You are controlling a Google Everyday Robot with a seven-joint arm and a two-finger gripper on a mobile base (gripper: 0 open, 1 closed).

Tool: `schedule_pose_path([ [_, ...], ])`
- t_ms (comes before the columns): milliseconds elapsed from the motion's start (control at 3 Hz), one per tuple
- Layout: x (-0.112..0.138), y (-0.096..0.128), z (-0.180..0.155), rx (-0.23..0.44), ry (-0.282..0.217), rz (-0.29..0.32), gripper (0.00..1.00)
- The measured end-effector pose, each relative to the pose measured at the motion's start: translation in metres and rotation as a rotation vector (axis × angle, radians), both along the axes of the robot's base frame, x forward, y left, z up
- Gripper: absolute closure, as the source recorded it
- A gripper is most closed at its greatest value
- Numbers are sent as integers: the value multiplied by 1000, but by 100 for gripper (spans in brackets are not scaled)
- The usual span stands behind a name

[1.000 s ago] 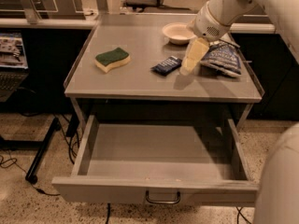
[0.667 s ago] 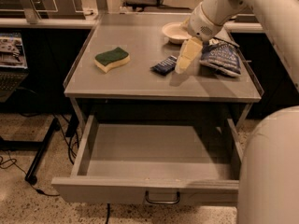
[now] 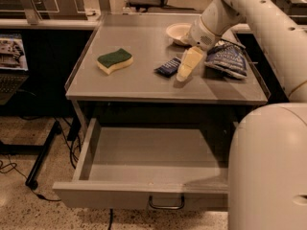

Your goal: Place rxbar blueberry into top drawer

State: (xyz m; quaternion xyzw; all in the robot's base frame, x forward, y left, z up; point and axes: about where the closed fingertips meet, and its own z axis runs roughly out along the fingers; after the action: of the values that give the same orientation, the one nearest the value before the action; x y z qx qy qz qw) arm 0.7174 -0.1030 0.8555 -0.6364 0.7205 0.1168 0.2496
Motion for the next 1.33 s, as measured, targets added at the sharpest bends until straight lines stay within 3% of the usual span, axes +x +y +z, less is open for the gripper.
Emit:
schedule_pose_path([
  [1333, 6, 8, -34, 22, 96, -11, 0],
])
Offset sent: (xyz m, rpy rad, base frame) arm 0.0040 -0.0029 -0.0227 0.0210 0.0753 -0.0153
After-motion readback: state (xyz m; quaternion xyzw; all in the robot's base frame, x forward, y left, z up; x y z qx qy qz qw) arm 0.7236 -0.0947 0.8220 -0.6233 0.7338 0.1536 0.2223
